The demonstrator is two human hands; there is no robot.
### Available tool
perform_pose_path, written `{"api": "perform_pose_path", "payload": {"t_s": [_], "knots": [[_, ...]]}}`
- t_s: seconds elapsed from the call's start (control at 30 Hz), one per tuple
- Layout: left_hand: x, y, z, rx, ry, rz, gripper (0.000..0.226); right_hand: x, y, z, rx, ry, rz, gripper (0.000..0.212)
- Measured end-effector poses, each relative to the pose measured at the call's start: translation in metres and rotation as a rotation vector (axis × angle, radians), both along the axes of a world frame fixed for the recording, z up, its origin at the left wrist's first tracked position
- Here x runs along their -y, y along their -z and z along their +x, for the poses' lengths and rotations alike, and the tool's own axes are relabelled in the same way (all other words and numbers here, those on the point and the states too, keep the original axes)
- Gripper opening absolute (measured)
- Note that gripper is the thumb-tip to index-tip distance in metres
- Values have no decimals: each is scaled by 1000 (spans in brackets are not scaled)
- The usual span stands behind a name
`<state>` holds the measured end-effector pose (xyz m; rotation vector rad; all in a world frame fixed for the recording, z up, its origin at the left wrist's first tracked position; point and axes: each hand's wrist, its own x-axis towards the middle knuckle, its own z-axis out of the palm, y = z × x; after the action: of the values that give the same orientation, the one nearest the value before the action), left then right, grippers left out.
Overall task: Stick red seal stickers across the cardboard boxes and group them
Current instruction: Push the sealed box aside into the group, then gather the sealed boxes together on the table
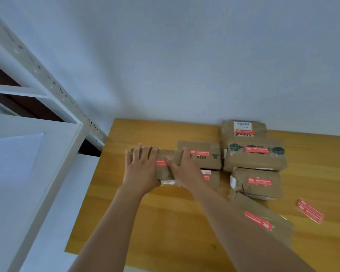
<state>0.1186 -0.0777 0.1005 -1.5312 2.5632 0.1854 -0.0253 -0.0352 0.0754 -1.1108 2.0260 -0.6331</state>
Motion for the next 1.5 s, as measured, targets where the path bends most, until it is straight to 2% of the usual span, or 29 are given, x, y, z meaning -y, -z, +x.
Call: {"api": "perform_pose_path", "payload": {"t_s": [0.23, 0.33, 0.43, 0.57, 0.63, 0.73, 0.8, 0.93, 1.1, 1.2, 1.27, 1.33, 1.43, 1.5], "knots": [[58, 36, 26, 60, -168, 84, 99, 45, 17, 24, 63, -76, 24, 53], [62, 66, 31, 58, -217, 178, 101, 39, 26, 9, -182, -150, 23, 48], [52, 87, 22, 1, -227, 239, 90, 27, 39, -26, -466, -85, 1, 42], [39, 100, -1, -67, -195, 242, 77, 9, 56, -76, -622, 39, 69, 36], [34, 105, -13, -101, -172, 275, 75, -1, 62, -96, -657, 82, 103, 42], [34, 109, -26, -259, -238, 303, 60, -15, 69, -114, -673, 122, 131, 55], [32, 113, -33, -293, -278, 257, 55, -25, 72, -120, -681, 136, 119, 58], [15, 114, -56, -296, -291, 114, 54, -46, 74, -139, -662, 218, 114, 59], [0, 119, -89, -174, -328, 194, 66, -53, 78, -176, -690, 162, 207, 68], [-2, 115, -108, -191, -389, 175, 66, -45, 65, -187, -720, 186, 145, 62], [-4, 110, -124, -195, -314, 123, 63, -38, 57, -195, -736, 184, 138, 54], [-7, 105, -145, -215, -196, 91, 61, -29, 55, -205, -729, 125, 148, 55], [-7, 100, -179, -212, -62, 144, 61, -9, 52, -223, -672, -13, 170, 64], [-7, 100, -192, -148, 17, 206, 62, 9, 44, -234, -615, -70, 243, 69]]}}
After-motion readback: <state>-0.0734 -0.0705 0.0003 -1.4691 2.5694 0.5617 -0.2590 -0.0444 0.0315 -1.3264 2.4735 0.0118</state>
